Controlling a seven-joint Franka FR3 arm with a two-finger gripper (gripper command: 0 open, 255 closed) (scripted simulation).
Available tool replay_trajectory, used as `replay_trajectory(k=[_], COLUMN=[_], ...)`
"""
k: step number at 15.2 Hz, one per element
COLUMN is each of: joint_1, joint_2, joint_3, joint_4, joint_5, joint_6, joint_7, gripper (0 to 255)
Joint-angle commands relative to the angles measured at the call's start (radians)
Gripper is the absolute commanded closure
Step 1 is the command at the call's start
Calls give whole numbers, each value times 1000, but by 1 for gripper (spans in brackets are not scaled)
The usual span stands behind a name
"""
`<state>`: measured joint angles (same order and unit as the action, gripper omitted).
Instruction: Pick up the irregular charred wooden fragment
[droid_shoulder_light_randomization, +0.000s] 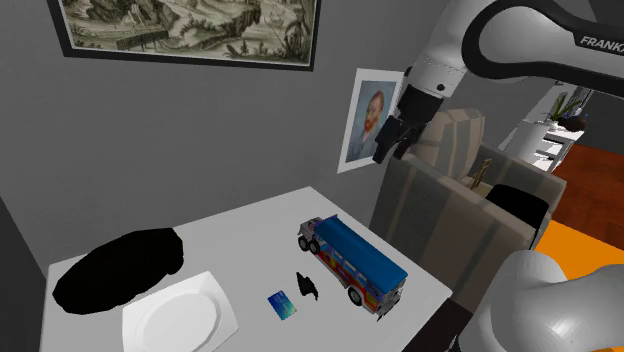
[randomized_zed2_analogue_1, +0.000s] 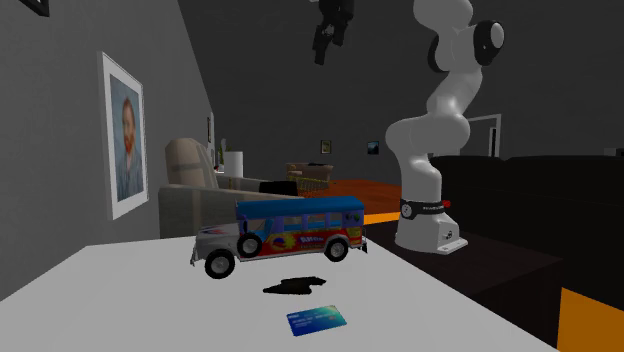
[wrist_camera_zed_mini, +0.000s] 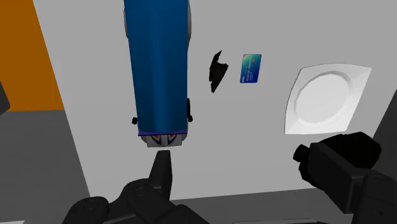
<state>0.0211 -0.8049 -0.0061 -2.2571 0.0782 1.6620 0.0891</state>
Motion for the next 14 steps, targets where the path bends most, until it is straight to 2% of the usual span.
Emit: replay_trajectory(k=[1, 8, 14], joint_1=[0, 0, 3], joint_2=[0, 78, 196], joint_3=[0, 46, 86], joint_4=[0, -160, -257], joint_5=[0, 18, 33], joint_6=[0, 195, 373], joint_7=[0, 46, 86], gripper=[0, 0, 0])
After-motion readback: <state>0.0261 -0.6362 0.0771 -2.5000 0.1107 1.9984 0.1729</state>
